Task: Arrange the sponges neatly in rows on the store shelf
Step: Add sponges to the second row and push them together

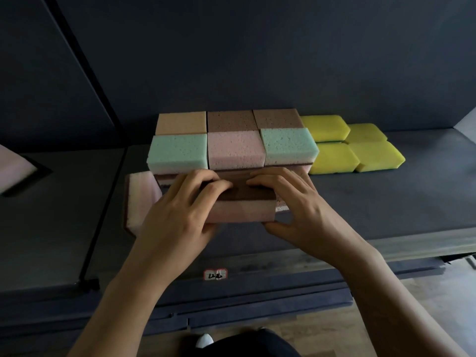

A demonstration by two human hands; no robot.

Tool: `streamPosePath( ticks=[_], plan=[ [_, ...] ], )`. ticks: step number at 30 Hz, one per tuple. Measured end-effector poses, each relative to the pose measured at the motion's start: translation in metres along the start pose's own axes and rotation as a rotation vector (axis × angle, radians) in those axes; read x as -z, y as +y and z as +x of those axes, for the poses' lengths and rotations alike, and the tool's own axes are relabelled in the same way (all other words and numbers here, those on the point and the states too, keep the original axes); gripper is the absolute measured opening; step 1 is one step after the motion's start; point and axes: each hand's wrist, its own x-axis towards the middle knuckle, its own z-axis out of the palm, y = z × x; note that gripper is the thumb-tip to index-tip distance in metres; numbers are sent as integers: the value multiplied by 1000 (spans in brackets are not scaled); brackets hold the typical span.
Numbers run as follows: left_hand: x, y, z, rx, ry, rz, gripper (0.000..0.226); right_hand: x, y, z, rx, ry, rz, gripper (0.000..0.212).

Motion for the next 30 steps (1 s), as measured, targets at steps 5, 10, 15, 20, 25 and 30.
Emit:
streamPosePath(
  ticks=[5, 10, 15, 20, 25, 30],
  plan=[
    [-3, 0, 1, 39, 7, 13, 51, -4, 10, -4, -51, 1, -96, 76],
    [-10, -2, 3, 40, -12, 43, 54, -5, 25, -12, -128, 27, -242, 73],
    [-15, -3, 3, 44, -32, 60, 61, -12, 32, -14, -151, 64, -274, 62],
    [-16, -3, 3, 54, -34, 60, 63, -11, 33, -16, -187, 102, -285, 57],
    [-18, -3, 3, 49, -30, 65, 62, -7, 38, -15, -188, 105, -272, 53],
    [-18, -4, 3, 41, -10, 57, 58, -5, 39, -13, -161, 62, -259, 66]
  ],
)
